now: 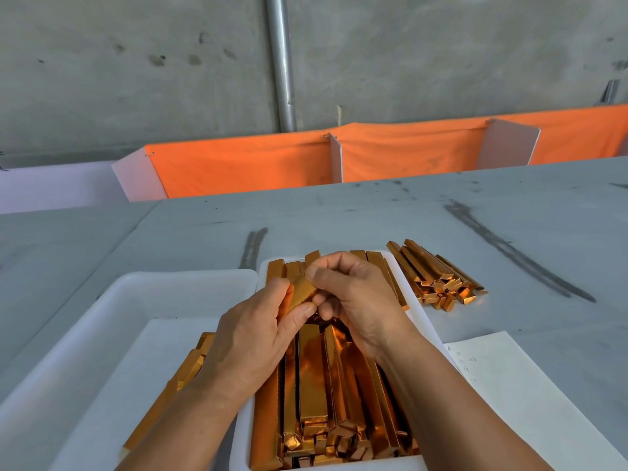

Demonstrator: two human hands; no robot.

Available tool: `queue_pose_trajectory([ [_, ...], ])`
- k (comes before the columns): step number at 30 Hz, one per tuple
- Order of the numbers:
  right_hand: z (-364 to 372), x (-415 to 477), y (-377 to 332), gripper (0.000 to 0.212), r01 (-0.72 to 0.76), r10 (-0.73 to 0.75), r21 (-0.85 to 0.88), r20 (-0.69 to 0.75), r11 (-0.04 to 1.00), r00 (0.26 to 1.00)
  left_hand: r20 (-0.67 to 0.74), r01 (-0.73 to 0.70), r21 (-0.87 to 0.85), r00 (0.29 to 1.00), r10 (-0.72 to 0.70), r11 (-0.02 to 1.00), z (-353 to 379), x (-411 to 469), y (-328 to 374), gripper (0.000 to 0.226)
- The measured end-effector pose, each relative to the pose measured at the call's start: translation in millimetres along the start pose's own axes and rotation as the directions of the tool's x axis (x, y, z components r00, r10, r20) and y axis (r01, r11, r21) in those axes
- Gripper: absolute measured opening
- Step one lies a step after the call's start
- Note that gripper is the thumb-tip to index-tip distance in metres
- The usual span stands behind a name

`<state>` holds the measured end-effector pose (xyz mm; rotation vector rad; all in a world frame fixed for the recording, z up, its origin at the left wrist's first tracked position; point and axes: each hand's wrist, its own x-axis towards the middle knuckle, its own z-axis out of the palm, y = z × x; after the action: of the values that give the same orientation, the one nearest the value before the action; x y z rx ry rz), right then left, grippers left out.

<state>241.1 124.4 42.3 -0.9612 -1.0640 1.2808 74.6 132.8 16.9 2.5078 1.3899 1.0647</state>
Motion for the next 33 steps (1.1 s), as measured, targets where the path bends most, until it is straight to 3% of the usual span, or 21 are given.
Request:
queue_pose_trajectory([
  [13,-0.2,0.6,-0.3,0.011,0.004,-0.004,0.025,-0.029,1.000,1.000,0.040,-0.008,-0.046,0.999,0.010,0.999,-3.0,-1.3,3.7,0.035],
  [25,-0.8,-2.9,-1.8,0.018,0.096,-0.101,-0.162,-0.018,0.982,0.995,0.017,0.021,-0.048,1.000,-0.020,0.999,-1.9,-0.5,1.8,0.037],
  [33,-2.3,-2.9,-3.6,0.022,0.044,-0.048,-0.158,-0.018,0.986,0.999,0.012,0.028,-0.033,1.000,-0.028,0.999,-2.1,-0.1,2.6,0.041],
])
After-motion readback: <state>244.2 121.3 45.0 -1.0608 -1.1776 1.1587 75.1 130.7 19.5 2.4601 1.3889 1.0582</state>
